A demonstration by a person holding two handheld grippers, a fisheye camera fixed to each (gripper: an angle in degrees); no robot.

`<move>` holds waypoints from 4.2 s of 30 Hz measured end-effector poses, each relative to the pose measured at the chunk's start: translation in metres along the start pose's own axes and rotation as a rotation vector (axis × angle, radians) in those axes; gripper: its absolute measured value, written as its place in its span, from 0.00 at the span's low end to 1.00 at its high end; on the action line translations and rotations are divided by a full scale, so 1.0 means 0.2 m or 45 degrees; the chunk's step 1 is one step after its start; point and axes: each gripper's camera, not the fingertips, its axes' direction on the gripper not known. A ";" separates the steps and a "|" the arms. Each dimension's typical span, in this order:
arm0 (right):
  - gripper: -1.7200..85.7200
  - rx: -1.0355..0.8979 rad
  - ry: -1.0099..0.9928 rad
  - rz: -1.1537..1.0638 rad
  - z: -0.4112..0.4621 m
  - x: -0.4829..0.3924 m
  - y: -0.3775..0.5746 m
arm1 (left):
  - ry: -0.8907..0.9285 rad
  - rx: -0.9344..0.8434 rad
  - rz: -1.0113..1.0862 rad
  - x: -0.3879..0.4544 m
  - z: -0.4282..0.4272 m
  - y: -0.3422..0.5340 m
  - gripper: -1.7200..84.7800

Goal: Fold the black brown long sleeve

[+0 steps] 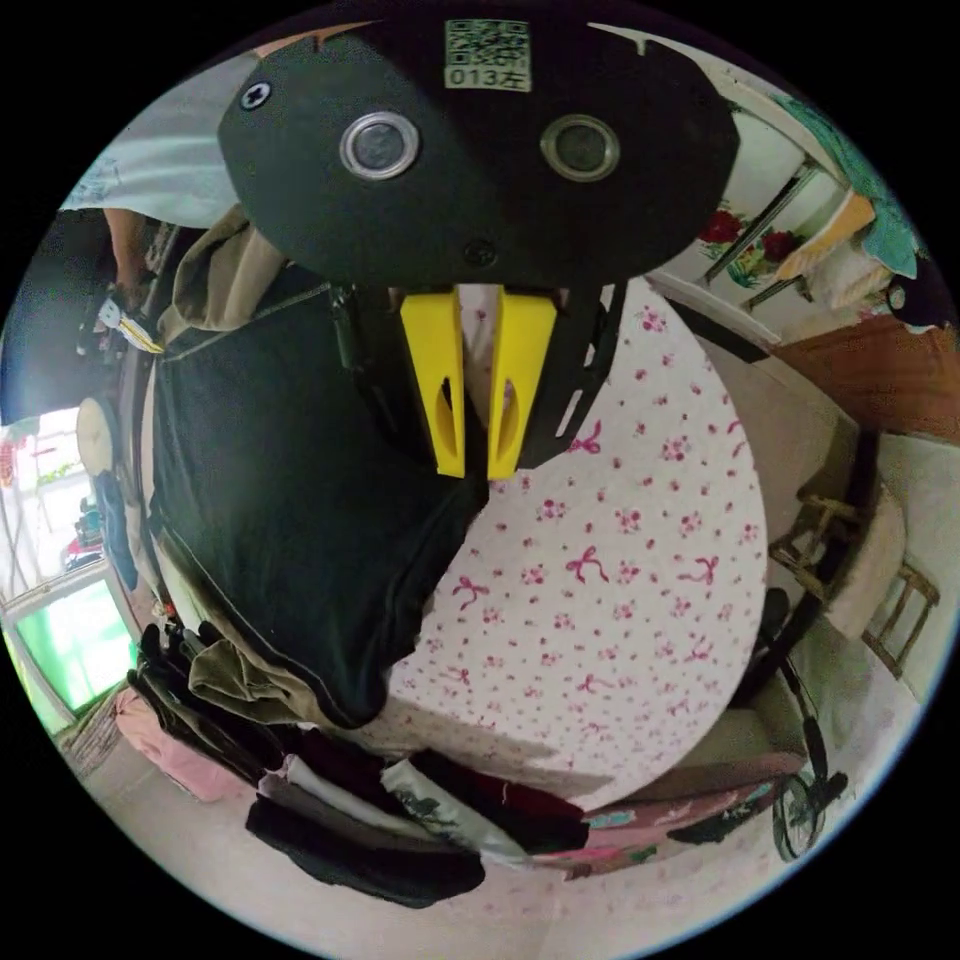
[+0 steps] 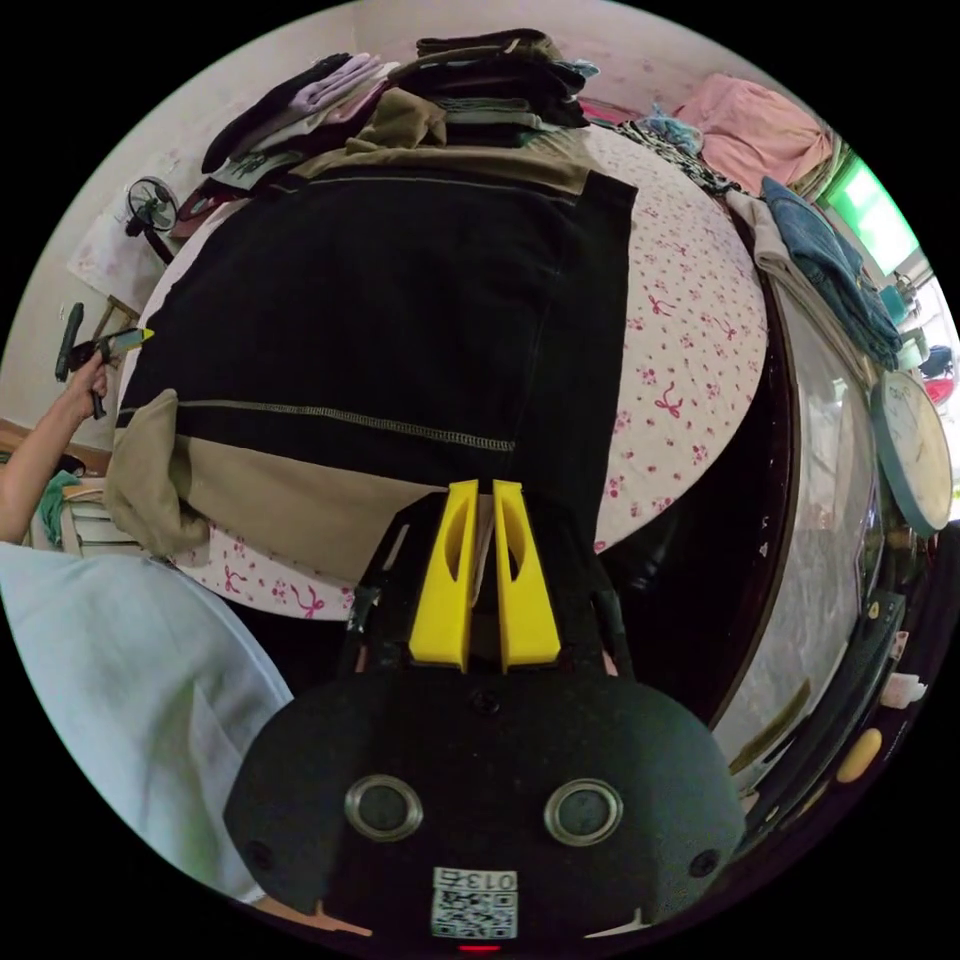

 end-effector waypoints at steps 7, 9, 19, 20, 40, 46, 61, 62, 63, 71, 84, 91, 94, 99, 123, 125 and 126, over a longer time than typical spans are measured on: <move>0.03 0.086 0.074 -0.034 -0.13 0.02 -0.06 | -0.124 0.269 -0.024 0.07 -0.19 0.05 0.08; 0.03 0.129 0.096 -0.044 -0.15 0.03 -0.11 | -0.131 0.357 0.053 0.18 -0.22 0.01 0.09; 0.02 0.069 -0.048 -0.058 0.10 0.06 -0.44 | -0.265 0.058 0.442 0.73 0.31 -0.41 0.02; 0.02 0.061 -0.077 -0.057 0.10 0.09 -0.44 | -0.285 0.090 0.417 0.71 0.30 -0.40 0.02; 0.02 0.165 0.079 -0.052 0.12 0.32 -1.05 | -0.320 0.147 0.629 1.17 0.42 -0.52 0.02; 0.02 0.289 0.066 -0.082 0.08 0.31 -1.34 | -0.278 0.213 0.801 1.52 0.49 -0.61 0.02; 0.02 0.336 0.100 -0.277 0.03 0.12 -1.18 | -0.080 0.152 0.900 1.68 0.50 -0.53 0.02; 0.02 0.333 0.108 -0.284 0.05 0.07 -1.10 | -0.074 0.135 0.921 1.69 0.50 -0.50 0.02; 0.02 0.329 0.111 -0.278 0.06 0.05 -1.06 | -0.068 0.091 0.941 1.70 0.51 -0.43 0.02; 0.02 0.232 0.086 -0.240 0.12 0.01 -0.73 | -0.113 0.013 0.978 1.72 0.58 -0.21 0.02; 0.02 0.243 -0.031 -0.264 0.14 -0.11 -0.55 | 0.041 -0.061 1.254 2.15 0.52 -0.05 0.02; 0.02 0.114 -0.112 -0.162 0.21 0.10 -0.50 | 0.011 -0.156 1.234 2.10 0.59 -0.02 0.02; 0.02 0.182 -0.024 -0.138 0.14 0.13 -0.49 | 0.035 -0.137 1.236 2.13 0.56 -0.04 0.02; 0.02 0.167 -0.060 -0.225 0.19 0.14 -0.52 | 0.094 -0.193 1.305 2.25 0.62 -0.04 0.02; 0.10 -0.111 -0.575 -0.831 0.27 -0.65 -0.52 | -0.082 -0.159 0.805 1.20 0.06 0.40 0.02; 0.06 -0.111 -0.559 -0.916 0.22 -0.67 -0.53 | -0.083 -0.119 0.828 1.17 0.01 0.43 0.02; 0.06 -0.084 -0.580 -0.950 0.19 -0.66 -0.53 | -0.111 -0.113 0.860 1.15 -0.01 0.46 0.02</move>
